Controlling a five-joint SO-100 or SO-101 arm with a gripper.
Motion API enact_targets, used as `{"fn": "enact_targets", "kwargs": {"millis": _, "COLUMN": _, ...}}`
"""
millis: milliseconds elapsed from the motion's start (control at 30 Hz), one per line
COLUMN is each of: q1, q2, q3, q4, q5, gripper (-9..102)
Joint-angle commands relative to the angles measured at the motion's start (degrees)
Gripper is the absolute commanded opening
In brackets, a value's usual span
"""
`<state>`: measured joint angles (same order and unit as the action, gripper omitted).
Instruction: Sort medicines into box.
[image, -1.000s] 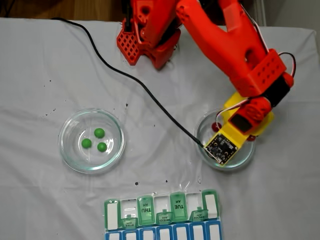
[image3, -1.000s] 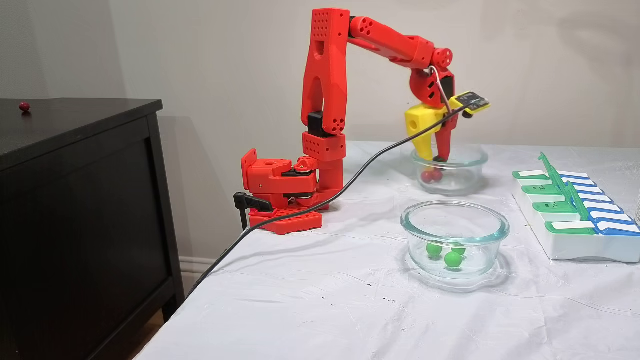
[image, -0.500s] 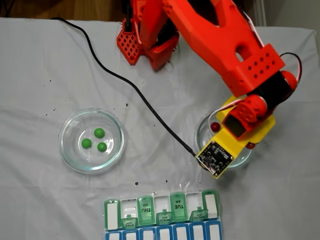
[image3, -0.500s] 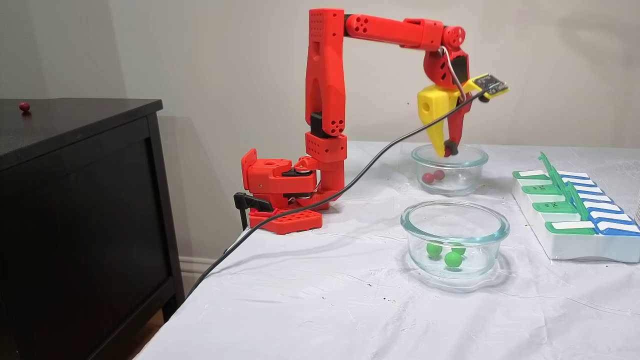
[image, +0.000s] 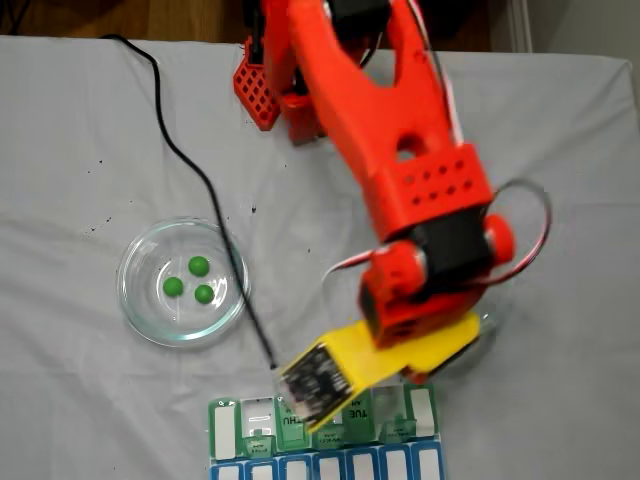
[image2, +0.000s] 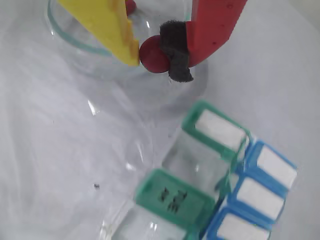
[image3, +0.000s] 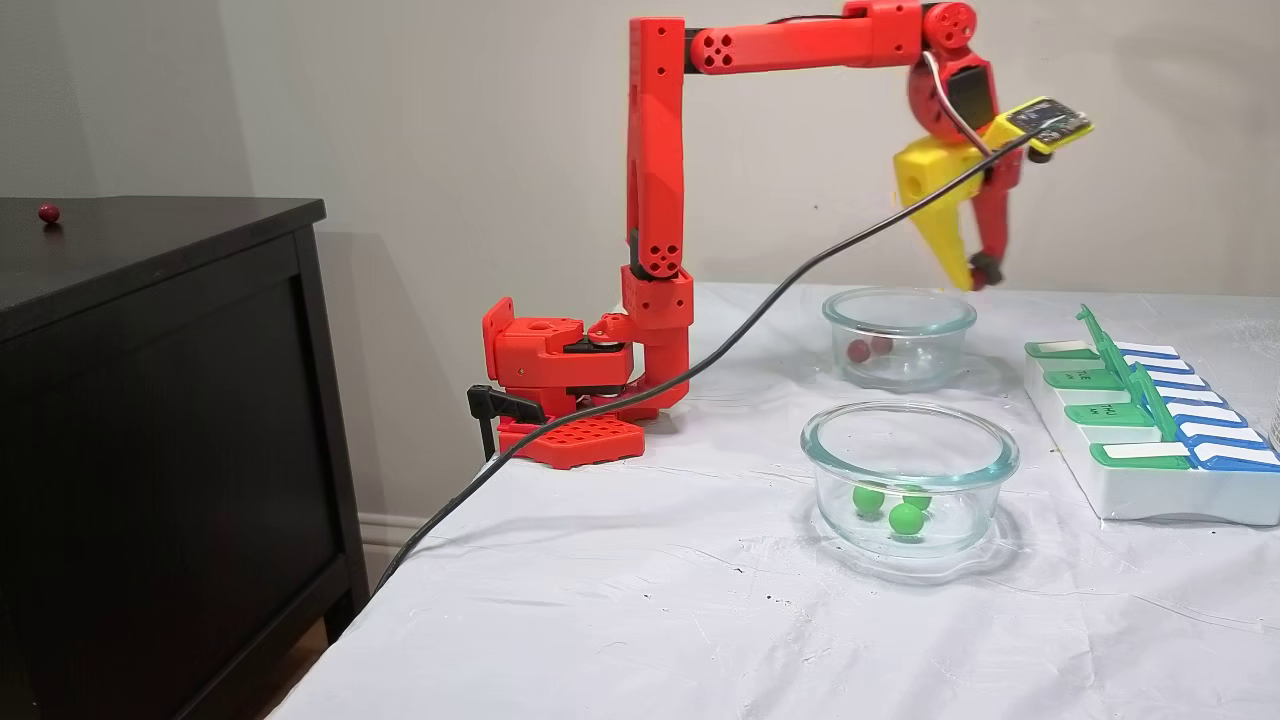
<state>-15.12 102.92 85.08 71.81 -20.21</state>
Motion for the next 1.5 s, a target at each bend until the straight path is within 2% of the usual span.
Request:
{"fn": "enact_targets", "kwargs": {"millis": 0, "q1": 2.5, "q2": -0.5, "q3": -6.6, "q4": -4.2, "q5": 0.6, "gripper": 0}}
{"fn": "enact_targets", "kwargs": {"millis": 267, "q1": 2.3, "q2": -0.4, "q3": -1.5, "q4": -13.4, "q5": 1.1, "gripper": 0}}
{"fn": "enact_targets", "kwargs": {"millis": 700, "q1": -0.4, "q2": 0.4, "q3": 1.1, "q4": -12.0, "q5": 0.4, "gripper": 0}}
{"fn": "enact_targets", "kwargs": {"millis": 1467, "q1": 0.2, "q2": -5.4, "q3": 0.9, "q4": -19.1, "q5": 1.1, "gripper": 0}}
